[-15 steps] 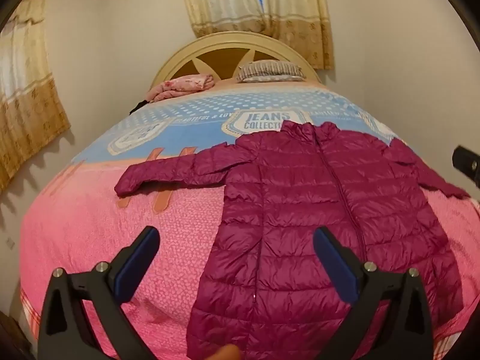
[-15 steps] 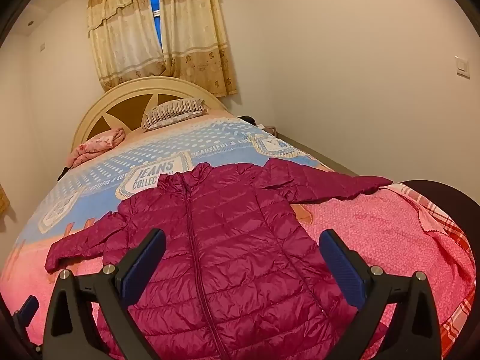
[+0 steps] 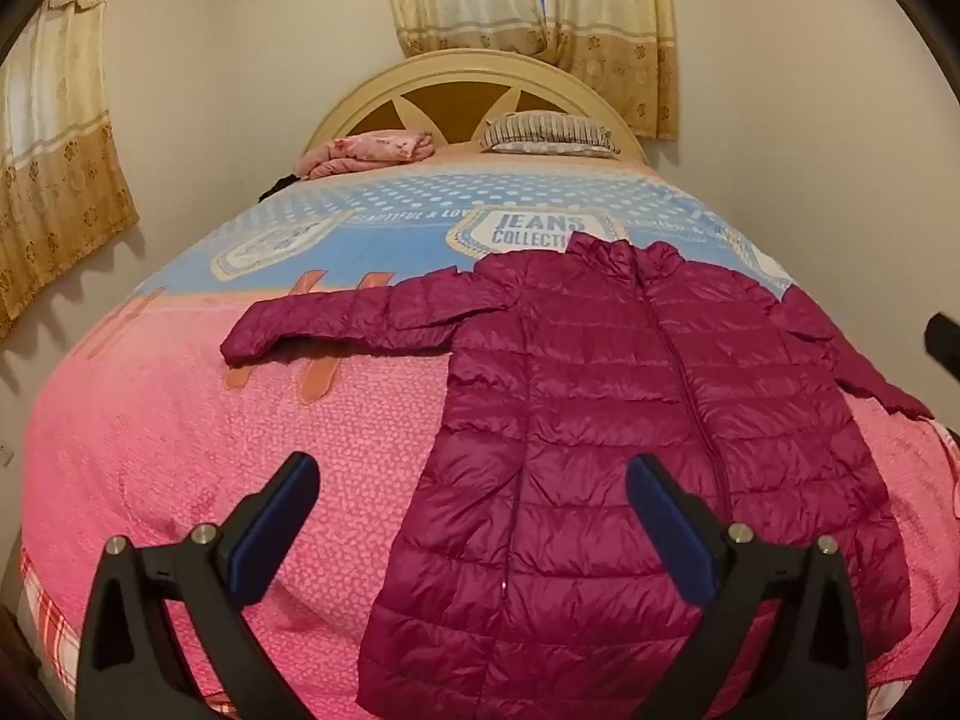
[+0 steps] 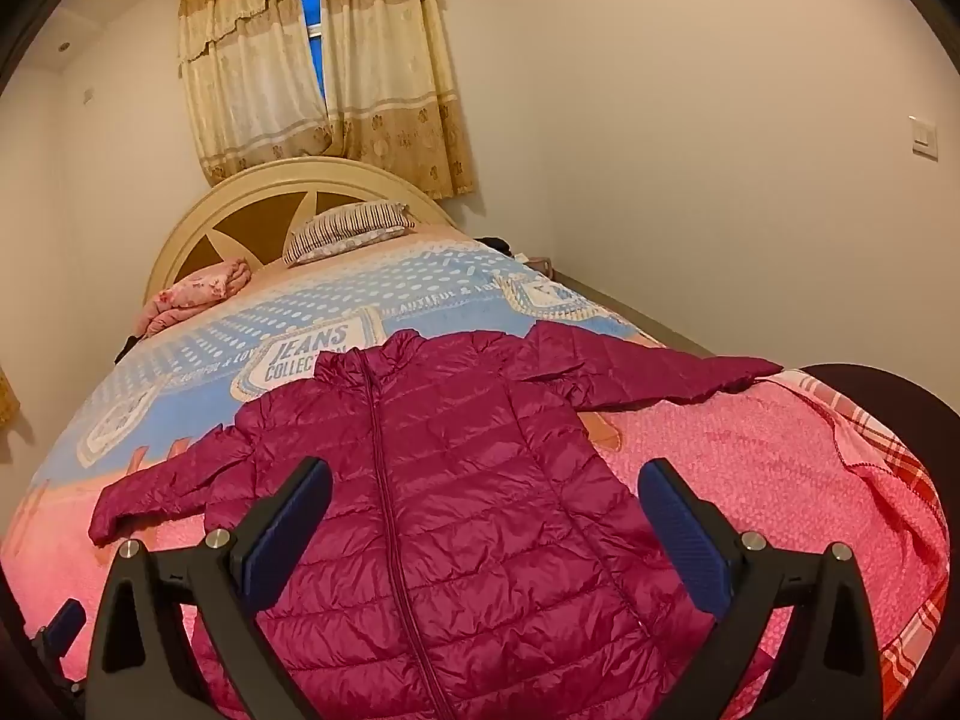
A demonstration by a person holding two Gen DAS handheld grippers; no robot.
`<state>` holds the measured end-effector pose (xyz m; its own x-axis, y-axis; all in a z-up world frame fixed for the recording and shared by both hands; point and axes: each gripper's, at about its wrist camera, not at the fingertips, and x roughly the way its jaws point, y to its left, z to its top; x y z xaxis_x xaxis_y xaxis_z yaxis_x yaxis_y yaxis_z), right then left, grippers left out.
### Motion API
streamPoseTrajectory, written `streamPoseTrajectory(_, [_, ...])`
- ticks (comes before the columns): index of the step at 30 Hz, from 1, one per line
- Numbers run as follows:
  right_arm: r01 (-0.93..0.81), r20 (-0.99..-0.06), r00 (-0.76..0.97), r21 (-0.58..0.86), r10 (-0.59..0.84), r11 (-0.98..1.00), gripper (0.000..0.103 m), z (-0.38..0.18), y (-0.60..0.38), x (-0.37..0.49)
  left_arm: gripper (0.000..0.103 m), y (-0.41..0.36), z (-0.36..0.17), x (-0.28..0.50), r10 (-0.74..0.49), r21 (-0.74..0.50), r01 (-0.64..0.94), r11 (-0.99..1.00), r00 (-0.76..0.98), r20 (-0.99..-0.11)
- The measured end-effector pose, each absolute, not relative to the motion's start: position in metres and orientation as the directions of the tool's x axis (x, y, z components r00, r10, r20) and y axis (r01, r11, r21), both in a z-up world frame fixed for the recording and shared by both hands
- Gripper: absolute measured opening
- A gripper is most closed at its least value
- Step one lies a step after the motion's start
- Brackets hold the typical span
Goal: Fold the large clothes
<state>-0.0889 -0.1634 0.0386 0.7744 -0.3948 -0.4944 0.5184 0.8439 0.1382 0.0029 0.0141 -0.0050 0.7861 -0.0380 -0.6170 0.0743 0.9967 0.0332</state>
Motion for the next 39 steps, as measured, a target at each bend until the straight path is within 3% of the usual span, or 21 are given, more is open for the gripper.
streamPoseTrajectory(39, [0.499,-0.541,0.757,0.116,-0.366,0.859,0.102,0.027,-0.162,-0.082,0.103,0.018,-0.003,0.0,-0.055,0.022,0.087,0.996,0.788,-0.613])
